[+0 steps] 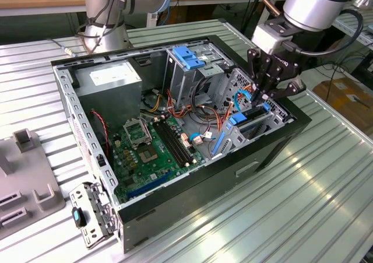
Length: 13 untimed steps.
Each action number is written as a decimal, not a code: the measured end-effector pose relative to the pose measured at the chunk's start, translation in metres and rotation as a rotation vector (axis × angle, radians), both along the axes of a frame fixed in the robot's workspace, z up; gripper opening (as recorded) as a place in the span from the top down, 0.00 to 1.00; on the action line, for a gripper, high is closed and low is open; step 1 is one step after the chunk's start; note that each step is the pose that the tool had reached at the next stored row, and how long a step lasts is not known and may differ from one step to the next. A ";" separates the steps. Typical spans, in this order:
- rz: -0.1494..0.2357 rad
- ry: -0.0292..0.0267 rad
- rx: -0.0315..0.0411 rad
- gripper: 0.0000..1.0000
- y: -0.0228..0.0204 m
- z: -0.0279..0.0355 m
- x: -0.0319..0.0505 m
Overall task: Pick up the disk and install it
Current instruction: 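Insert the first disk wire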
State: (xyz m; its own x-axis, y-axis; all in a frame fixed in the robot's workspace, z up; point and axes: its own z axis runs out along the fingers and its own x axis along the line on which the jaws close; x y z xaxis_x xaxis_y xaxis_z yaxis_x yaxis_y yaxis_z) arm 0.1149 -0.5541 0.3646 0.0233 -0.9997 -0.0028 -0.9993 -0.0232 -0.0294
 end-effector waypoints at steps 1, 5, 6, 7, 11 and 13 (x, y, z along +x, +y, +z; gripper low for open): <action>0.000 -0.0013 0.0008 0.84 -0.0002 0.0001 -0.0011; 0.000 -0.0016 0.0012 0.84 -0.0002 0.0000 -0.0015; 0.000 -0.0016 0.0011 0.84 -0.0002 0.0000 -0.0015; 0.000 -0.0016 0.0012 0.84 -0.0003 0.0000 -0.0015; 0.000 -0.0016 0.0036 0.84 -0.0003 0.0000 -0.0015; 0.000 -0.0016 0.0051 0.84 -0.0003 0.0000 -0.0015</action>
